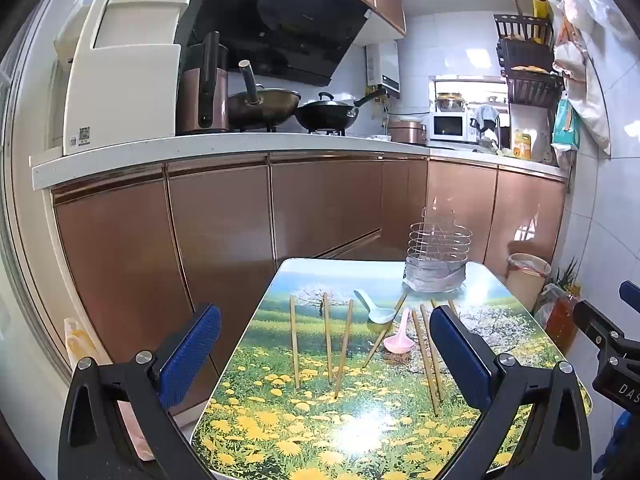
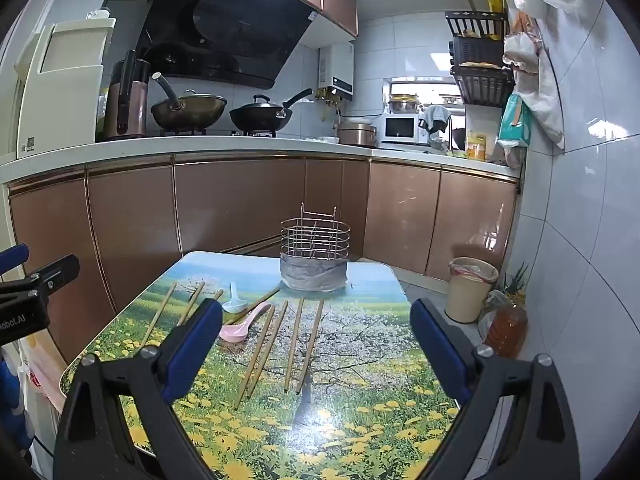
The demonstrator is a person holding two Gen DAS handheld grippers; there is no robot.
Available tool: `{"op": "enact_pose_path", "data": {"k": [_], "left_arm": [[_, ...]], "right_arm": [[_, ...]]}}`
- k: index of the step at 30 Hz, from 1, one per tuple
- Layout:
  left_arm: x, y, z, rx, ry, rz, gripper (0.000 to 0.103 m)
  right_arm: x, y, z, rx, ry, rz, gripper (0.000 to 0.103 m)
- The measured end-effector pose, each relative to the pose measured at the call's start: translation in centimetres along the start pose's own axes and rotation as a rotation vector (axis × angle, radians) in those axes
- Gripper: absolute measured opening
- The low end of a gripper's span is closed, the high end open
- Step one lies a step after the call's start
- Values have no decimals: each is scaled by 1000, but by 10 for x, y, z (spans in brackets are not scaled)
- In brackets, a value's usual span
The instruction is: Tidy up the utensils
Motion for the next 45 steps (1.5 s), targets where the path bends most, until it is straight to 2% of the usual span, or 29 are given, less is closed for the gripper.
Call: {"op": "enact_pose_path", "data": {"k": [16, 28, 45], "left_arm": [[-3, -1, -5, 2, 13, 2, 103], [-17, 5, 4, -6, 24, -29, 103], [-33, 2, 2, -7, 4, -41, 103]], "right_arm": [[-7, 0, -2, 6, -1, -18, 95], [-18, 4, 10, -29, 7, -44, 95], [-34, 3, 10, -22, 14, -73, 95]]}}
Point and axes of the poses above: each gripper's, at about its wrist camera, not at the fingertips, and x roughly against the way its jaws point, z to its right, y to its underside, the point moved 1 cm from there along -x, roughly the way its jaws point, and after that the axes turned 9 degrees about y, right-handed, at the moved point
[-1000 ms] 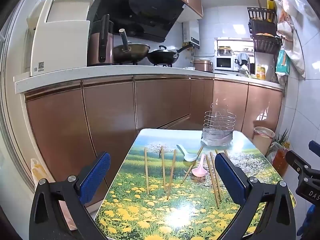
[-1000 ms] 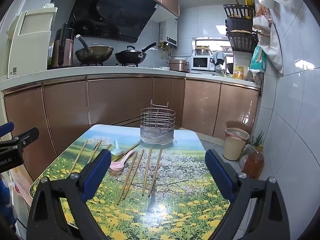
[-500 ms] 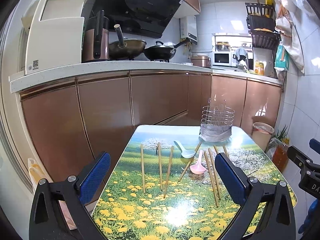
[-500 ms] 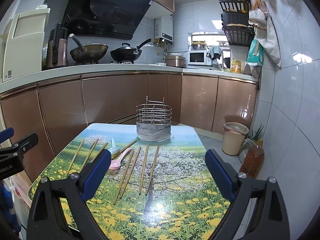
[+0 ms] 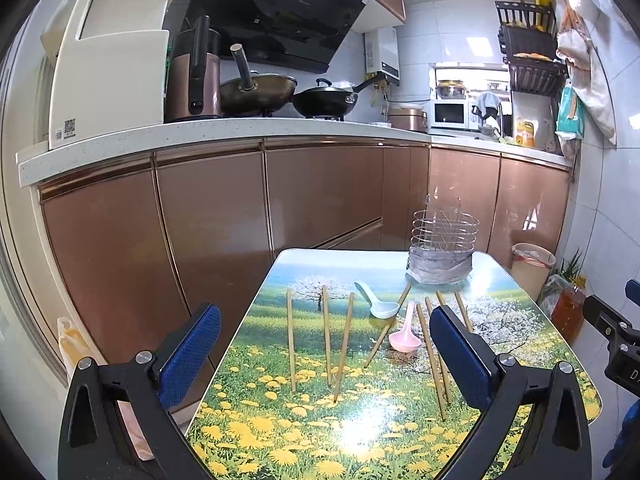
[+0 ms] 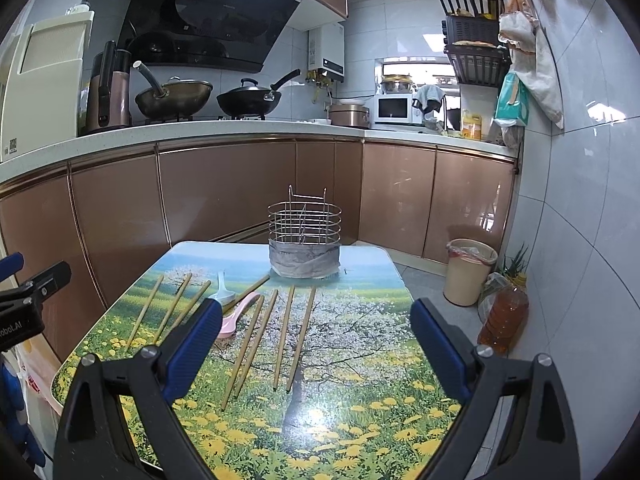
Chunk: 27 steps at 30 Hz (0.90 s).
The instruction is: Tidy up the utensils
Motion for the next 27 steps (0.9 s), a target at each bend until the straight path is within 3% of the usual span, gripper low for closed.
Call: {"op": "enact_pose_path", "data": {"k": [27], "left_arm": [[-35, -2, 5, -34, -20, -38, 103]], "right_arm": [[-28, -5, 2, 3, -28, -3, 95]]}}
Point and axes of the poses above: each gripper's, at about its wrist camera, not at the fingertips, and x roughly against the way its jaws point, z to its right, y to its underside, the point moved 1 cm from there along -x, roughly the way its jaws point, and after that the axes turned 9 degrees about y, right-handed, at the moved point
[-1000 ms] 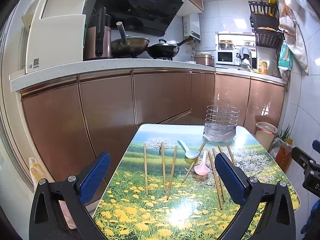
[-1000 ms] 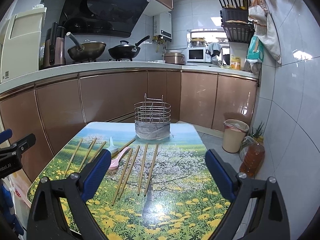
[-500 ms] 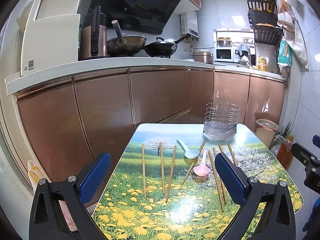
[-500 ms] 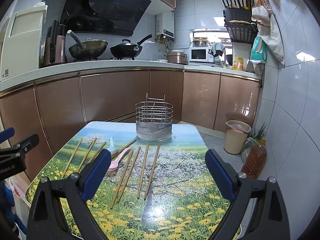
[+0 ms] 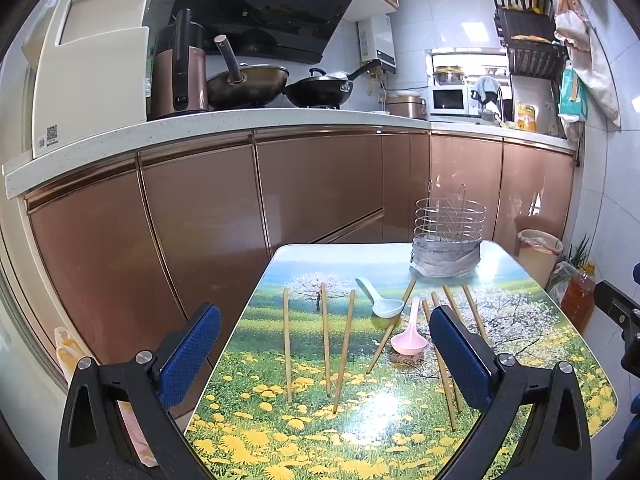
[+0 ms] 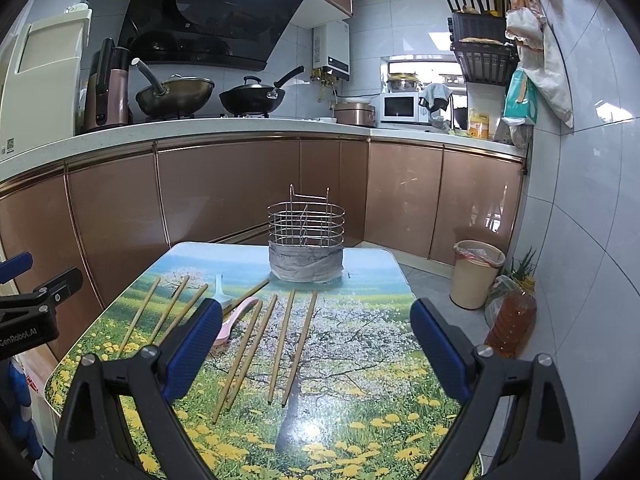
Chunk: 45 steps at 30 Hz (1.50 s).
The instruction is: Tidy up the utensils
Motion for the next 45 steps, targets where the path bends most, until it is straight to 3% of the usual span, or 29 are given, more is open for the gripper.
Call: {"op": "enact_pose_path", "data": {"k": [10, 20, 24, 29, 31, 33, 35, 45], "left_arm": [[-24, 0, -11, 21, -1, -45, 103], [-58, -13, -91, 117, -36, -217, 103], [-83, -24, -112, 154, 20, -298, 102], [-129, -36, -112, 151, 124, -407, 91], [-153, -39, -109, 145, 158, -452, 83], [-176, -40, -106, 151, 193, -505, 76], [-200, -40, -105, 167, 223, -560, 71], [-309, -24, -93, 206, 258, -820, 57]], "right_arm": [[-24, 3, -1, 16, 14, -45, 95], [-61, -17, 2, 63, 14, -114, 95], [-86, -30, -1, 80, -23, -165, 94], [-132, -46, -5, 109, -99, -307, 93], [-153, -48, -5, 116, -126, -367, 86], [-178, -47, -7, 109, -169, -453, 57], [-207, -43, -10, 103, -199, -550, 40], [-324, -11, -41, 143, -210, -812, 36]]}}
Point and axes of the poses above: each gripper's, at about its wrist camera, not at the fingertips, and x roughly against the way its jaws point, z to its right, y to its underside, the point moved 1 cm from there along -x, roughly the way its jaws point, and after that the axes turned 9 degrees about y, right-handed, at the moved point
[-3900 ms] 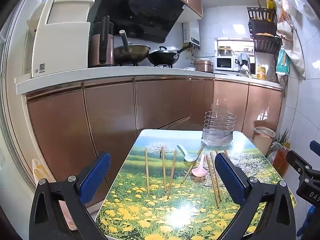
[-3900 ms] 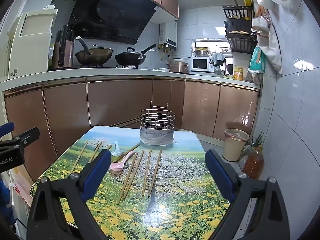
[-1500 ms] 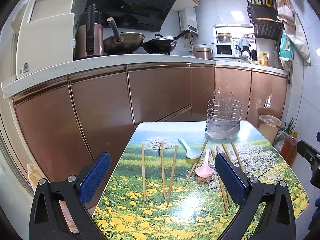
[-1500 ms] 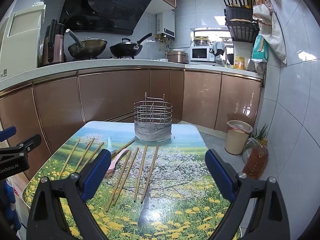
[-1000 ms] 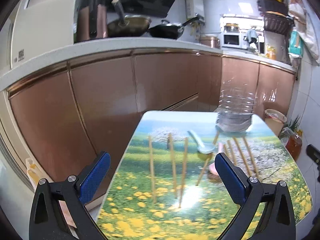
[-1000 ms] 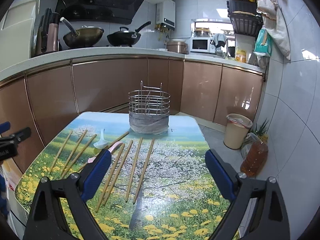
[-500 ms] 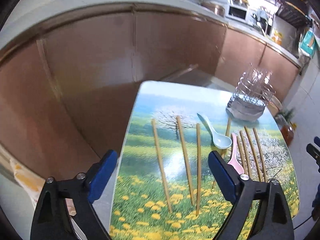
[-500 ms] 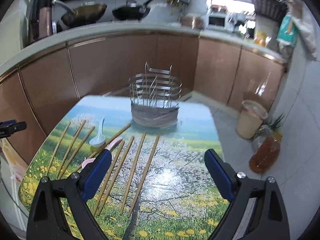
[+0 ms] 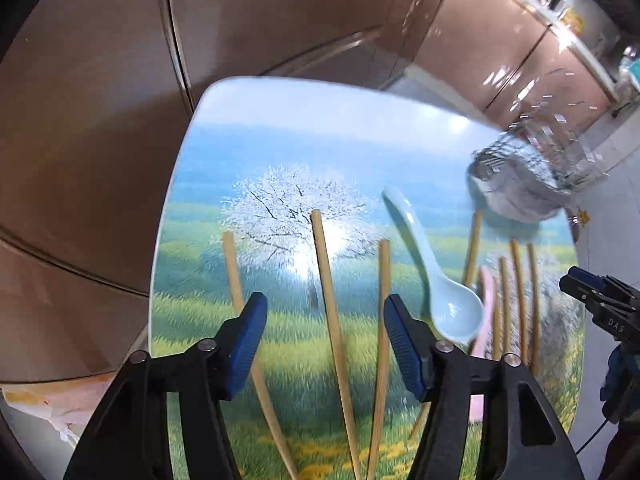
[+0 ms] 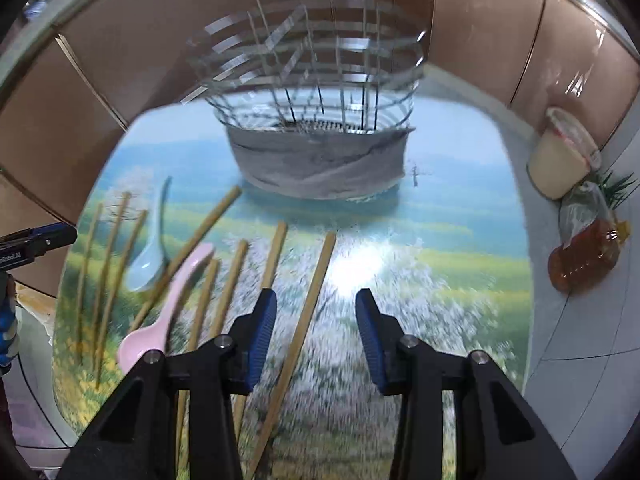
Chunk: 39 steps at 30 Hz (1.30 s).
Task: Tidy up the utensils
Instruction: 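Lower left tool onto a bamboo chopstick and close while right tool grasps another, then lift held chopsticks and carry them over the wire holder with both tools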
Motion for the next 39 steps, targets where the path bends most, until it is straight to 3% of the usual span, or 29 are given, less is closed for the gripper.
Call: {"op": "enact_pose_path", "data": {"k": [3, 11, 16, 20, 25, 33, 35, 39], "left_arm": [[-15, -12, -3, 4, -16, -46, 56], [-38, -29, -11, 18, -66, -137, 56], [-54, -29, -11, 27, -60, -182, 40], [-57, -30, -6, 2, -82, -183, 31], [-65, -30, 6, -12, -122, -198, 8], [-59, -15, 17, 17, -133, -189, 6], [-59, -10, 19, 53, -107, -183, 6], [-37, -5, 8, 77, -112, -129, 6]], "right_arm": [[-18, -11, 1, 5, 6, -46, 29], [-41, -22, -2, 20, 6, -87, 29], [-50, -30, -1, 25, 20, -84, 28], [-52, -33, 0, 33, 39, -82, 11], [-55, -32, -1, 59, 51, -91, 7], [-51, -20, -10, 81, 58, -102, 7], [-47, -11, -8, 66, 50, -95, 7], [-24, 4, 0, 48, 28, -46, 7]]}}
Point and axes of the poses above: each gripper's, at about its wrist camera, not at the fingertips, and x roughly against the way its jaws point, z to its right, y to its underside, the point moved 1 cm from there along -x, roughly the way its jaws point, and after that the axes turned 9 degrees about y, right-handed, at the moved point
